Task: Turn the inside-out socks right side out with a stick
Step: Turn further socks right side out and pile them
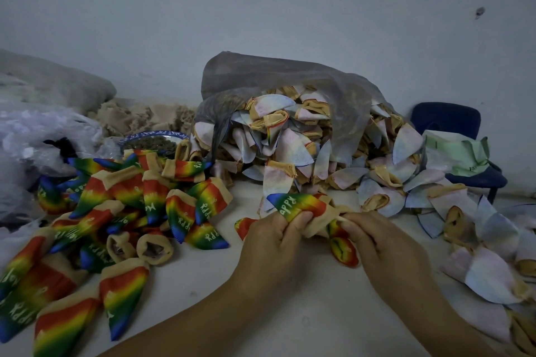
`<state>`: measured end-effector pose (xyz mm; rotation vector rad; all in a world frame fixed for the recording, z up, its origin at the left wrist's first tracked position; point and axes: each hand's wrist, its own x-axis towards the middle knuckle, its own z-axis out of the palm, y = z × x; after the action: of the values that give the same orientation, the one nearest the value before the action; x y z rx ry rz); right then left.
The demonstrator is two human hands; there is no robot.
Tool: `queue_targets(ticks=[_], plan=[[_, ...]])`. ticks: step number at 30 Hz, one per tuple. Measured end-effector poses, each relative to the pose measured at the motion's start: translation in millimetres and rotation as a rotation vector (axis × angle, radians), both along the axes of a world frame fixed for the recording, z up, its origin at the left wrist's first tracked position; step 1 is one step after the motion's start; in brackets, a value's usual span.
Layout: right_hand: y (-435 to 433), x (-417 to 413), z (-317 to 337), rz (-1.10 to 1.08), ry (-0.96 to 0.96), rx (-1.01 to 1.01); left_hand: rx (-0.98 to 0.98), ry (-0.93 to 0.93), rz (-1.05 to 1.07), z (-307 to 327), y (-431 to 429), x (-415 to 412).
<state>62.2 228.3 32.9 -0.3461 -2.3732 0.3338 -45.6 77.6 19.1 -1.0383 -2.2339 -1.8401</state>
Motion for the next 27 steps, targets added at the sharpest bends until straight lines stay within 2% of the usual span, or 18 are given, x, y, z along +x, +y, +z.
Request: queue_targets(ticks=[2, 4, 6, 11, 14, 17, 20, 23, 27], plan=[[7, -1, 3, 0.041, -0.002, 0.050, 0.011, -0.068, -0.062, 0, 0, 2], [16, -1, 7, 0.074, 0.002, 0.087, 0.034, -0.057, -0.104, 1, 0, 2], [25, -1, 8, 0.069, 0.041, 0.107, 0.101, -0.021, -0.072, 1, -1, -3], [31, -2, 4, 0.078, 0.105, 0.051, 0.136, -0.090, -0.019, -1, -3, -7], [29, -2, 7, 0.102, 0.122, 0.143, 0.113, -0.038, -0.066, -3, -4, -7], [25, -1, 11, 0.123, 0.110, 0.265, 0.026, 0.131, -0.083, -4, -6, -9], [19, -1, 8, 0.110, 0.136, 0.214, 0.033, 0.179, -0.113, -2, -5, -5], [8, -3, 1, 0.074, 0.158, 0.042, 0.031, 0.075, -0.153, 7, -4, -1], [-3, -9, 1, 0.027, 0.093, -0.013, 0.025, -0.118, -0.175, 11, -7, -4]])
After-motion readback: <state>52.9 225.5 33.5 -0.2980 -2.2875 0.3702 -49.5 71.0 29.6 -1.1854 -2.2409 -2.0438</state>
